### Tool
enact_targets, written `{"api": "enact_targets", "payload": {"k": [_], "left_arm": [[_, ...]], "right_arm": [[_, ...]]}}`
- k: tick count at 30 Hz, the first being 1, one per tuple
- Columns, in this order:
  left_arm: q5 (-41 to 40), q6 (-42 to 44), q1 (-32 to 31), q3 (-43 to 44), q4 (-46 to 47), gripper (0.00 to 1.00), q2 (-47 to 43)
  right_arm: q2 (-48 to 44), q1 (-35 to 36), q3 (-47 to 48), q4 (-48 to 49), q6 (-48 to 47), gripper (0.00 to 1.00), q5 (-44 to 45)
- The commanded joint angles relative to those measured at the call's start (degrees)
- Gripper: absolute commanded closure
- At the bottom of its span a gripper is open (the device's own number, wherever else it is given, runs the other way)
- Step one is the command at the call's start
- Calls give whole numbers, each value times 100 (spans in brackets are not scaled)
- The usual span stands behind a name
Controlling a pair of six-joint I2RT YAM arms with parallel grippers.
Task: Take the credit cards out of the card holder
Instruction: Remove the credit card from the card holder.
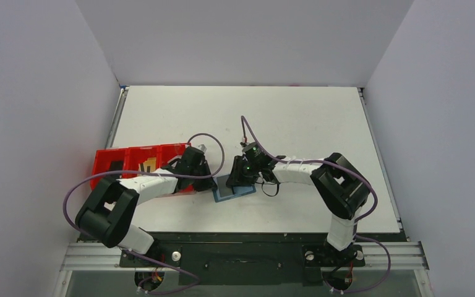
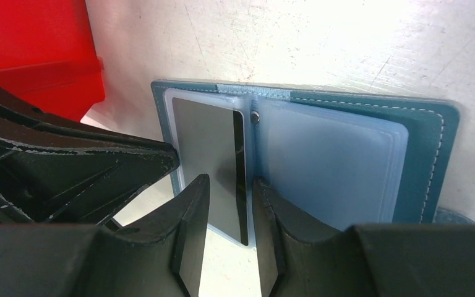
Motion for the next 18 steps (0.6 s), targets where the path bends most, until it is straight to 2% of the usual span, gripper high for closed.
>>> {"api": "enact_targets", "payload": {"k": [1,10,18], "left_arm": [[-87,142,33,162,45,100,196],[-72,144,9,155,27,100,334],[-82,137,-42,146,15,100,380]], "right_arm": [[-46,-96,-200,500,137,72,-104],[-100,-501,-968,1773,709,72,-707],[-119,-624,-1163,2134,922,79,-874]]}}
